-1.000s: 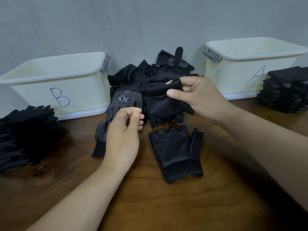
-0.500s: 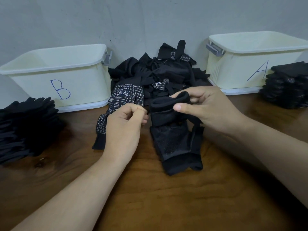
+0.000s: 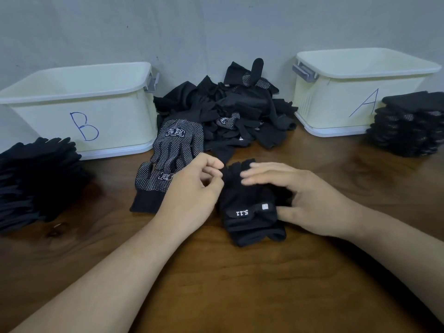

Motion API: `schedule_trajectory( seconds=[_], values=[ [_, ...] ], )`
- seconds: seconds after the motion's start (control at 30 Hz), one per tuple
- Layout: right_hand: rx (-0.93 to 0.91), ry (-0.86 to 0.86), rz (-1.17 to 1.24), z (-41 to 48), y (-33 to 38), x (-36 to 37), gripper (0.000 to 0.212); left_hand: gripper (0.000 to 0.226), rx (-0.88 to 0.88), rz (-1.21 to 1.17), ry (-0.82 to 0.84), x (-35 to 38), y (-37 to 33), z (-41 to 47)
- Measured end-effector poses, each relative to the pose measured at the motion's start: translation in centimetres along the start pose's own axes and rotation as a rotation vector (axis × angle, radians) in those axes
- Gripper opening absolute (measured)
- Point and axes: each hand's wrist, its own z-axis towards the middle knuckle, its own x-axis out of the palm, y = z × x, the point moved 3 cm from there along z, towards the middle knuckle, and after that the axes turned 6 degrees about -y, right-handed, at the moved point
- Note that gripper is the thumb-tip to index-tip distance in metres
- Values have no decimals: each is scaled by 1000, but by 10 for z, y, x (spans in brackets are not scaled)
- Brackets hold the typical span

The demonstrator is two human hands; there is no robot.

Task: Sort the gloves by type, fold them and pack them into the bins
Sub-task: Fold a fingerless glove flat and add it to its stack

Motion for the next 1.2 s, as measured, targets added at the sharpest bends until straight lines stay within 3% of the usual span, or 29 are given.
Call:
schedule_trajectory(
  seconds=[0.1, 0.27, 0.53, 0.8, 0.93, 1.03, 1.1, 1.2],
  values=[
    [59, -144, -48, -6, -9, -7, 65, 26, 82, 98, 42, 2, -4, -8],
    [77, -275, -268, -4, -17, -19, 41, 38, 189, 299, 117, 6, -7, -16],
    [-35, -347, -585, 3, -22, -27, 22, 36, 159, 340, 130, 7, -7, -12],
    [10, -315, -549, 7, -41, -29, 40, 31, 86, 257, 108, 6, -4, -11],
    [-7, -415, -385, 1, -14, -40, 41, 28, 61, 140, 5, 3, -2, -6],
    [-95, -240, -164, 1, 9, -22, 26, 33, 48, 185, 19, 3, 0, -8],
    [-77, -51, -216, 0, 7, -7, 32, 37, 44, 239, 73, 5, -1, -10],
    [17, 47, -331, 0, -5, -3, 43, 42, 58, 298, 89, 5, 0, -11]
  ],
)
